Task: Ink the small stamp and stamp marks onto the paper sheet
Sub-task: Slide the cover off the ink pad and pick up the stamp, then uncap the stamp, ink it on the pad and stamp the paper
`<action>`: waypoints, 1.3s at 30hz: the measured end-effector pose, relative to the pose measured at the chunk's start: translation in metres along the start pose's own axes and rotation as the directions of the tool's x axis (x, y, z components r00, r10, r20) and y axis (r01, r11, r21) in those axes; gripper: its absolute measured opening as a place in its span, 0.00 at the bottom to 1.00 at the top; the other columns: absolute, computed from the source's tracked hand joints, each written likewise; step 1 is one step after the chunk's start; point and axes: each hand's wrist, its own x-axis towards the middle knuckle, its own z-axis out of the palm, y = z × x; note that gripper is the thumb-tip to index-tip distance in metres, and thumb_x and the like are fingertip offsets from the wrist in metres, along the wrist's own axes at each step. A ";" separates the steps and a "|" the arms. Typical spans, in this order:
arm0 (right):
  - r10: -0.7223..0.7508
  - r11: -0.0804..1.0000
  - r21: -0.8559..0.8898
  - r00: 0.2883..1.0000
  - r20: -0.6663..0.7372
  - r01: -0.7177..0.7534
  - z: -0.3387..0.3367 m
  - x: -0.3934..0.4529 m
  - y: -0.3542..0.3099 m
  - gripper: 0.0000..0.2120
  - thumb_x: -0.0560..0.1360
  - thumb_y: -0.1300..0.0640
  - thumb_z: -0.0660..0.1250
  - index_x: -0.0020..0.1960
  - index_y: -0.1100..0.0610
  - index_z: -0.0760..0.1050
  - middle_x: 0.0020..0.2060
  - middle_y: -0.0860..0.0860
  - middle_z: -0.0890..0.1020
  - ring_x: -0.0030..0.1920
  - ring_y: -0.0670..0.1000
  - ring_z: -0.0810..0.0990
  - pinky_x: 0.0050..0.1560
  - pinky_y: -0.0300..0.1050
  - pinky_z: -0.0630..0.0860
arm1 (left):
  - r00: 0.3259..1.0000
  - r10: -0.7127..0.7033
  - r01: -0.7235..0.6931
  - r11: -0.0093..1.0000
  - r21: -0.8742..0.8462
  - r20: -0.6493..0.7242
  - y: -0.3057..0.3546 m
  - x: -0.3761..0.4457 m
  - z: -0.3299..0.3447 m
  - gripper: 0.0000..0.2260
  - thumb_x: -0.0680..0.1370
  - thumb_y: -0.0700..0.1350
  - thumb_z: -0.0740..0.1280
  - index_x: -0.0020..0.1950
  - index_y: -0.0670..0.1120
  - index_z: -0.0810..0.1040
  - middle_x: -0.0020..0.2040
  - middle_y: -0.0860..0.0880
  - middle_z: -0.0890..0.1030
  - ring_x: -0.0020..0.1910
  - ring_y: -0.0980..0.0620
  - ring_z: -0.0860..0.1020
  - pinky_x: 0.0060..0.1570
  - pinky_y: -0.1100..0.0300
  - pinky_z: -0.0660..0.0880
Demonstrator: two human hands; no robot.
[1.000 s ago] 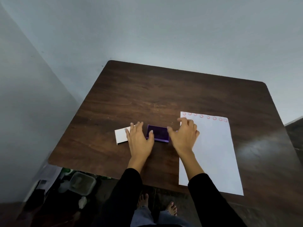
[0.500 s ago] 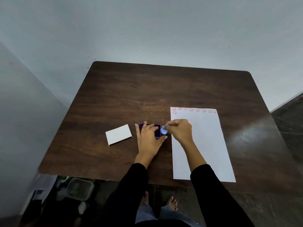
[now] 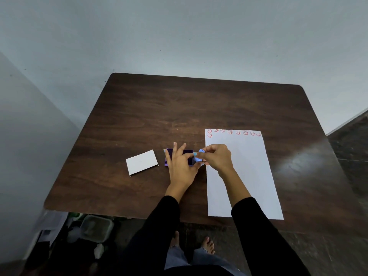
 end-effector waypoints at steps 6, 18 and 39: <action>-0.015 1.000 0.010 0.999 0.045 0.015 -0.008 0.005 0.008 0.05 0.65 0.61 0.75 0.40 0.59 0.82 0.38 0.55 0.82 0.43 0.54 0.81 0.46 0.49 0.80 | 1.000 0.019 -0.020 0.999 0.047 0.014 -0.005 0.002 0.010 0.12 0.71 0.52 0.73 0.51 0.49 0.83 0.78 0.47 0.54 0.77 0.45 0.38 0.69 0.50 0.29; 0.120 0.196 0.899 0.919 0.375 -0.392 -0.038 0.008 0.004 0.12 0.73 0.60 0.69 0.55 0.62 0.77 0.47 0.60 0.85 0.47 0.55 0.84 0.40 0.45 0.83 | 0.983 0.154 -0.124 0.958 0.258 -0.102 -0.019 -0.040 0.030 0.16 0.71 0.56 0.71 0.58 0.56 0.80 0.76 0.39 0.57 0.75 0.36 0.49 0.69 0.35 0.45; 0.066 -0.060 0.877 0.875 0.480 -0.477 -0.007 0.004 0.004 0.15 0.71 0.59 0.70 0.56 0.63 0.77 0.49 0.63 0.83 0.49 0.58 0.84 0.35 0.43 0.83 | 0.996 0.081 -0.084 0.980 0.181 0.022 -0.049 -0.030 0.009 0.37 0.76 0.57 0.64 0.76 0.37 0.54 0.76 0.40 0.58 0.76 0.44 0.58 0.74 0.51 0.51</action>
